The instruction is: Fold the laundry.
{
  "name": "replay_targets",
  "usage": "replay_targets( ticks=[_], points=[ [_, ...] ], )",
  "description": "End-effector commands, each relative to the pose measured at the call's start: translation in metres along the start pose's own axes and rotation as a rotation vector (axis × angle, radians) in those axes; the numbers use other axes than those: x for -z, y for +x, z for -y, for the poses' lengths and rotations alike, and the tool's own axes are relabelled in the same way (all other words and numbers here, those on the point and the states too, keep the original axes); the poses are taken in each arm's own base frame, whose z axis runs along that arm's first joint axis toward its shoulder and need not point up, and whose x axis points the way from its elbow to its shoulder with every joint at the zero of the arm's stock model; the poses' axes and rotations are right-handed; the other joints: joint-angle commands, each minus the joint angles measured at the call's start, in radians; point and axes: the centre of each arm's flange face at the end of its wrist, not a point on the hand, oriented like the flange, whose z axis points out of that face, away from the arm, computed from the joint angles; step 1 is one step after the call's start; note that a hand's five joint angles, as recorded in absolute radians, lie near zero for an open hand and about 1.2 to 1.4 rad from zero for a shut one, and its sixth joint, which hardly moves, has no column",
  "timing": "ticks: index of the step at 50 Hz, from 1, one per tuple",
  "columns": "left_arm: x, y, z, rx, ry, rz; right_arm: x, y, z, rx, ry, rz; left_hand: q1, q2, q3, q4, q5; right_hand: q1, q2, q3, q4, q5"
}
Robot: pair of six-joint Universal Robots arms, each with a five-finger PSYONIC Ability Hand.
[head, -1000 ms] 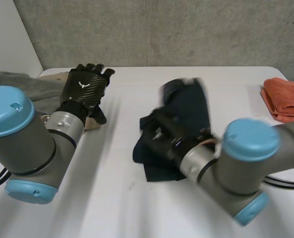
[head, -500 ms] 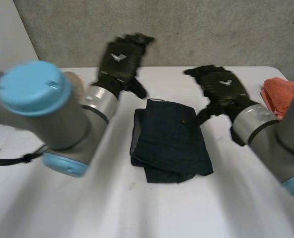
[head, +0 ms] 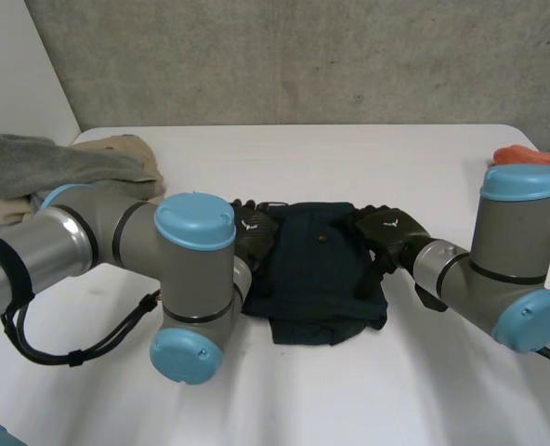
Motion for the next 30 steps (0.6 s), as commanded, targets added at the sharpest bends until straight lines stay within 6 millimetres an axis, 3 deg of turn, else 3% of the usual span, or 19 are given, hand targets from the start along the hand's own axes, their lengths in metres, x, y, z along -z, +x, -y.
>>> replay_targets(
  ticks=[1, 5, 8, 10, 12, 15, 18, 20, 23, 25, 30],
  points=[
    [0.005, 0.006, -0.004, -0.034, -0.026, -0.04, -0.007, 0.007, -0.006, 0.101, -0.045, -0.085, 0.051, 0.057, 0.048, 0.06, 0.04, -0.028, -0.023, -0.037, -0.04, -0.05],
    [0.005, 0.006, -0.001, -0.032, -0.01, -0.058, -0.003, -0.001, 0.002, 0.133, -0.029, -0.082, 0.051, 0.057, 0.048, 0.06, 0.04, -0.028, -0.023, -0.037, -0.04, -0.05],
    [0.006, 0.006, 0.005, -0.03, 0.01, -0.077, 0.006, -0.006, 0.019, 0.158, 0.014, -0.089, 0.051, 0.057, 0.048, 0.06, 0.04, -0.028, -0.023, -0.037, -0.04, -0.05],
    [0.009, 0.004, 0.018, -0.021, 0.05, -0.089, 0.015, -0.006, 0.032, 0.167, 0.045, -0.099, 0.042, 0.048, 0.039, 0.051, 0.031, -0.028, -0.023, -0.037, -0.04, -0.05],
    [0.018, -0.007, 0.044, -0.003, 0.121, -0.094, 0.024, -0.008, 0.041, 0.175, 0.073, -0.103, 0.03, 0.036, 0.028, 0.039, 0.019, -0.028, -0.023, -0.037, -0.04, -0.05],
    [0.025, -0.017, 0.066, 0.016, 0.194, -0.093, 0.037, -0.013, 0.047, 0.182, 0.088, -0.116, 0.03, 0.036, 0.028, 0.039, 0.019, -0.028, -0.023, -0.037, -0.04, -0.05],
    [0.032, -0.041, 0.094, 0.071, 0.286, -0.116, 0.06, -0.021, 0.056, 0.198, 0.126, -0.166, 0.039, 0.045, 0.036, 0.048, 0.028, -0.028, -0.023, -0.037, -0.04, -0.05],
    [0.035, -0.045, 0.103, 0.095, 0.323, -0.156, 0.069, -0.031, 0.049, 0.202, 0.118, -0.174, 0.042, 0.048, 0.039, 0.051, 0.031, -0.028, -0.023, -0.037, -0.04, -0.05],
    [0.047, -0.039, 0.121, 0.121, 0.396, -0.34, 0.081, -0.06, 0.014, 0.2, 0.057, -0.113, 0.042, 0.048, 0.039, 0.051, 0.031, -0.028, -0.023, -0.037, -0.04, -0.05],
    [0.056, -0.033, 0.125, 0.118, 0.411, -0.453, 0.083, -0.067, 0.005, 0.205, 0.043, -0.096, 0.042, 0.048, 0.039, 0.051, 0.031, -0.028, -0.023, -0.037, -0.04, -0.05],
    [0.063, -0.035, 0.127, 0.115, 0.399, -0.551, 0.084, -0.097, -0.026, 0.235, 0.063, -0.044, 0.042, 0.048, 0.039, 0.051, 0.031, -0.028, -0.023, -0.037, -0.04, -0.05]
  ],
)
